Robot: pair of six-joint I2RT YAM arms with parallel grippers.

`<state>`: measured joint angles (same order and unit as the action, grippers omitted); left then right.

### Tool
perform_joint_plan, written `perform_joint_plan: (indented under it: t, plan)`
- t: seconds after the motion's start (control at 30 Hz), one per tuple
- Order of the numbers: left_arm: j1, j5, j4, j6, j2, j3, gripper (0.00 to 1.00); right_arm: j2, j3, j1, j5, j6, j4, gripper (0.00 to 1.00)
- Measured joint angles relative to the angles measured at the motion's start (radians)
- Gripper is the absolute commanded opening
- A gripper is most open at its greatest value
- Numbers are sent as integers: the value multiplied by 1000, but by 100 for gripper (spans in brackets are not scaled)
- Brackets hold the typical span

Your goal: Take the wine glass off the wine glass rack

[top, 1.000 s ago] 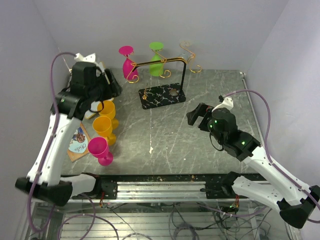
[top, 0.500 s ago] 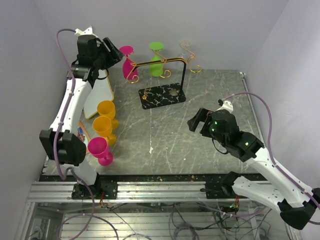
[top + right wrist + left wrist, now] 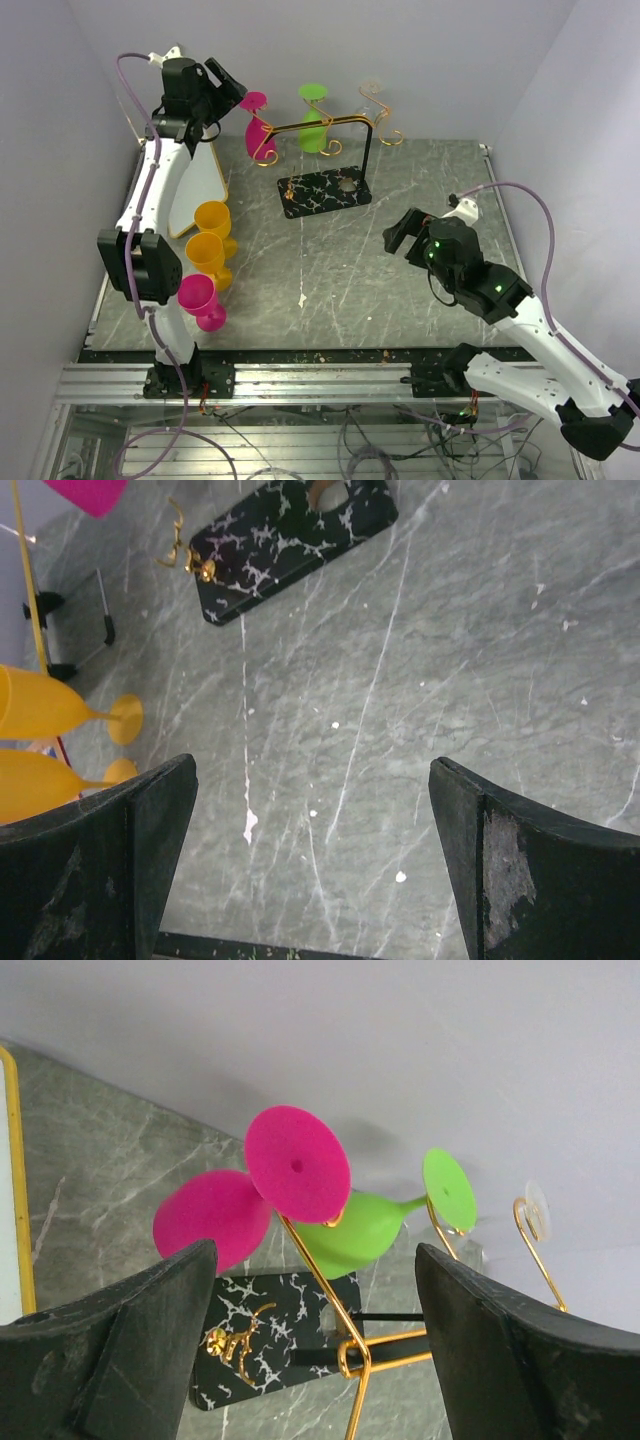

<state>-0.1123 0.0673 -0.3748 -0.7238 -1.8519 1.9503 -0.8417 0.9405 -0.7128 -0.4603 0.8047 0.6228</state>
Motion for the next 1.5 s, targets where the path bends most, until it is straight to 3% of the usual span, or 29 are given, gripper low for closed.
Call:
perform_joint_plan:
  t: [0.33,0.5,0.63,0.9,1.5]
  plan:
    - [5,-27,3,-60,-186,156,82,39,12,0,-76,1,-5,100]
    - [19,-18,-3,-74,-257,203,84,42,21,0,-91,1,-4,100]
    - [34,9,10,-89,-274,203,75,55,21,0,-104,1,-3,100]
    - [39,89,74,-132,-298,212,70,64,21,0,-124,0,-4,100]
    - [39,185,79,-183,-411,321,42,68,26,0,-146,-27,-19,100]
